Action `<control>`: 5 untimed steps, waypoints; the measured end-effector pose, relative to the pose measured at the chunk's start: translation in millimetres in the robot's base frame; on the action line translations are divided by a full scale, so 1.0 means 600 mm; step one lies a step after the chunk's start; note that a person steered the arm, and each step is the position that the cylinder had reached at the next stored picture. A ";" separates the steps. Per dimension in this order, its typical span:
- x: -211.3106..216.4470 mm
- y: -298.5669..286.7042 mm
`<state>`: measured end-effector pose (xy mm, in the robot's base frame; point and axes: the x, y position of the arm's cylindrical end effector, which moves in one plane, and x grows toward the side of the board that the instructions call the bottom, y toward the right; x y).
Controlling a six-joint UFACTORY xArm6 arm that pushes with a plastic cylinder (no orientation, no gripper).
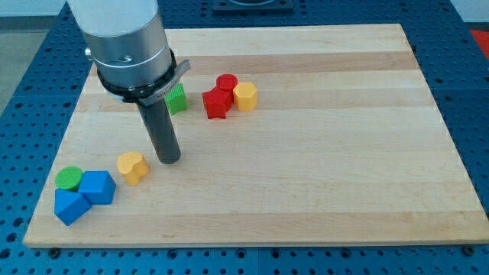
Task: Move the yellow heart above the blue cube
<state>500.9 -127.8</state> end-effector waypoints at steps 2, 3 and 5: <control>0.037 -0.015; 0.017 -0.038; 0.008 -0.066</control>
<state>505.6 -167.1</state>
